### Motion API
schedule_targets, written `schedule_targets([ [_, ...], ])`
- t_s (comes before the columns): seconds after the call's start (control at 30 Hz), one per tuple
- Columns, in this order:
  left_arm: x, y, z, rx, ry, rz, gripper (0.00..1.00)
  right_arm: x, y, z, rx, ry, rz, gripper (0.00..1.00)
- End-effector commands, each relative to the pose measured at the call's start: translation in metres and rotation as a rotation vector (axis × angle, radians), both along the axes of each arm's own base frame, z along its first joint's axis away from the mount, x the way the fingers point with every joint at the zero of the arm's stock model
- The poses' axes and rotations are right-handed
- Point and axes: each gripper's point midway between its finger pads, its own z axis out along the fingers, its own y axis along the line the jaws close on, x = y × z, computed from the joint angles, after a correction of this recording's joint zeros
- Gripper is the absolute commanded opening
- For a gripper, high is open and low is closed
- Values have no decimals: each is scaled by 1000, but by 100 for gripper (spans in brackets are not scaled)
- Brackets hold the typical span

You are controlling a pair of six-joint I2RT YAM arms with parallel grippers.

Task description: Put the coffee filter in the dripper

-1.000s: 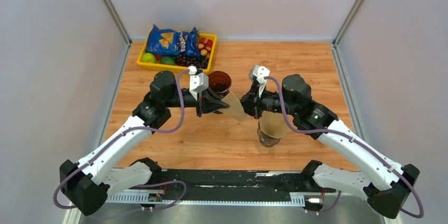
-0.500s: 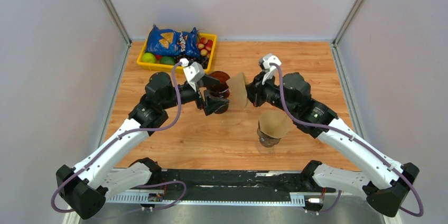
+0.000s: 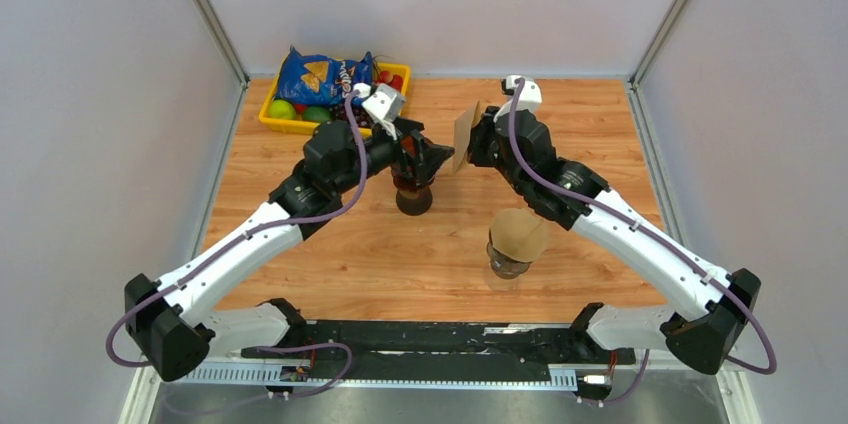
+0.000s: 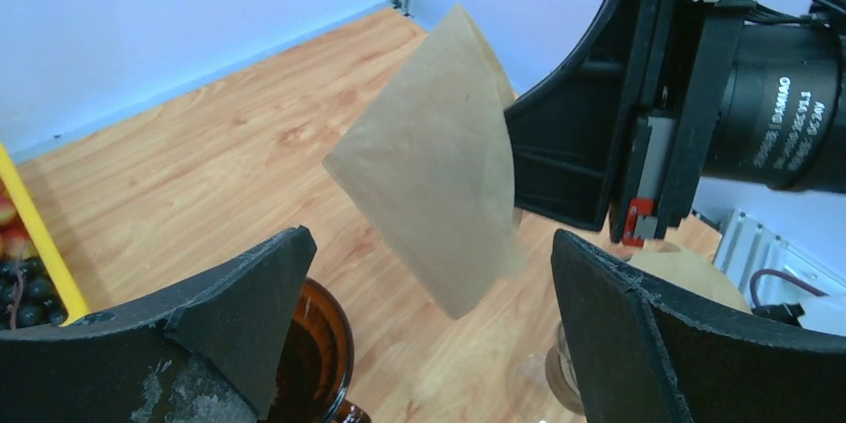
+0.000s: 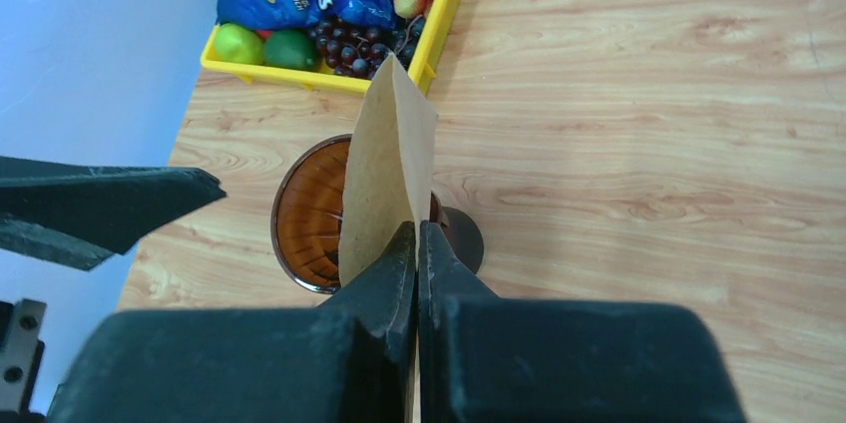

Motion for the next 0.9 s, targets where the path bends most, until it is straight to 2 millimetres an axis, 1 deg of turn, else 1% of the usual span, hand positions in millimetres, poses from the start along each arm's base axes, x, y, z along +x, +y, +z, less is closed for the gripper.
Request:
schedule_targets([
  [0.0,16,-8,10,1,-15,71,100,4,0,14,77,18,-78,0],
  [0.1,17,-20,4,21,-11,40,100,6,5,14,86,25,-68,0],
  [0.23,23,-24,-7,62,-6,54,100,4,11,19,89,20,-37,0],
  [0.37,28,-23,-17,112,-12,73,100,-2,18,21,81,22,28,0],
  [0.5,26,-24,-22,131,-7,59,100,-1,17,20,79,21,22,0],
  [0.6,26,-21,-22,127,-5,75,100,-2,19,20,72,20,38,0],
  [0.77,34,-12,-20,112,8,151,100,-5,22,16,16,6,89,0],
  [0.87,40,-8,-18,105,20,193,100,-7,26,19,0,-7,131,0],
])
